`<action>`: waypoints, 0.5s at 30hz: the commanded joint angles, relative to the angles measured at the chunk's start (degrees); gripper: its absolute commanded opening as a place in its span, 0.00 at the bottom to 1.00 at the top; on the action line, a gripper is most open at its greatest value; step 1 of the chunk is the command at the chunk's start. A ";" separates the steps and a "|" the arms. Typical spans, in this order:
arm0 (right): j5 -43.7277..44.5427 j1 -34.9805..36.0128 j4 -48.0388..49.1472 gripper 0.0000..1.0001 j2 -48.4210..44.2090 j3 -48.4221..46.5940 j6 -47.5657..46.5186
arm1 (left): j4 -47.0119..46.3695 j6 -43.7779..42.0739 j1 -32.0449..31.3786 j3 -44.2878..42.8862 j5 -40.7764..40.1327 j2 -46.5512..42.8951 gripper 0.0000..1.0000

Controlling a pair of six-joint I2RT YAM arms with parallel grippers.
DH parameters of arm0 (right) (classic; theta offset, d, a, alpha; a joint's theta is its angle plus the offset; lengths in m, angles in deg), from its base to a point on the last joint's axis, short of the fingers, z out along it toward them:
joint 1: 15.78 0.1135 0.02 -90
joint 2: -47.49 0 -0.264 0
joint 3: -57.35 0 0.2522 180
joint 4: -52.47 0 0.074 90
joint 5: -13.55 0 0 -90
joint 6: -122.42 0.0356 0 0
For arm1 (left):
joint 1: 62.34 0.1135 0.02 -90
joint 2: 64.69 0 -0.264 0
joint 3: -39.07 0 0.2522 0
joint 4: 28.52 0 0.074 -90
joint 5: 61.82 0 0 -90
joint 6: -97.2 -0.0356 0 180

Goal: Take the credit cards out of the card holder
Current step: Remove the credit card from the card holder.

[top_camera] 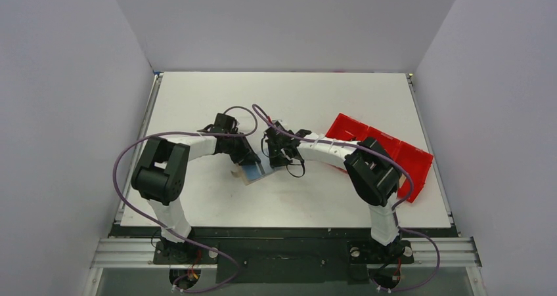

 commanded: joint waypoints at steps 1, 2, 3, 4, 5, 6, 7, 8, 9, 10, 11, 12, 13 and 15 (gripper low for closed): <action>-2.74 0.63 1.74 0.00 2.75 0.37 2.42 | -4.15 -0.65 0.28 1.54 -0.99 -0.31 0.17; -2.73 0.59 1.70 0.00 2.85 0.41 2.52 | -4.62 -0.11 0.35 2.60 -0.46 -0.83 0.16; -2.73 0.47 1.74 0.00 2.92 0.62 2.54 | -5.71 0.26 0.55 3.79 -0.13 -1.39 0.16; -2.69 0.46 1.76 0.00 3.00 0.63 2.62 | -6.50 0.86 0.62 4.41 0.63 -1.72 0.16; -2.67 0.42 1.72 0.00 3.01 0.70 2.68 | -8.05 1.18 0.73 5.69 0.94 -2.50 0.16; -2.71 0.43 1.72 0.00 3.20 0.71 2.76 | -8.63 1.73 0.75 6.24 1.45 -2.85 0.16; -2.77 0.44 1.75 0.00 3.29 0.72 2.79 | -9.71 2.09 0.81 7.16 1.70 -3.46 0.16; -2.79 0.43 1.74 0.00 3.42 0.72 2.82 | -10.21 2.32 0.87 7.55 2.10 -3.72 0.16; -2.83 0.40 1.70 0.00 3.49 0.72 2.78 | -11.24 2.79 1.08 8.45 2.73 -4.27 0.16; -2.83 0.40 1.74 0.00 3.61 0.72 2.80 | -11.68 3.02 1.19 8.98 3.22 -4.57 0.16; -2.75 0.39 1.74 0.00 3.62 0.72 2.79 | -13.57 3.40 1.38 9.91 3.65 -4.97 0.16; -2.79 0.37 1.76 0.00 3.62 0.72 2.81 | -14.17 3.51 1.47 10.24 3.72 -5.22 0.16; -2.68 0.33 1.70 0.00 3.63 0.79 2.80 | -14.46 3.59 1.65 11.01 3.91 -5.66 0.16; -2.70 0.30 1.73 0.00 3.74 0.85 2.89 | -15.32 3.75 1.87 11.97 4.15 -6.09 0.16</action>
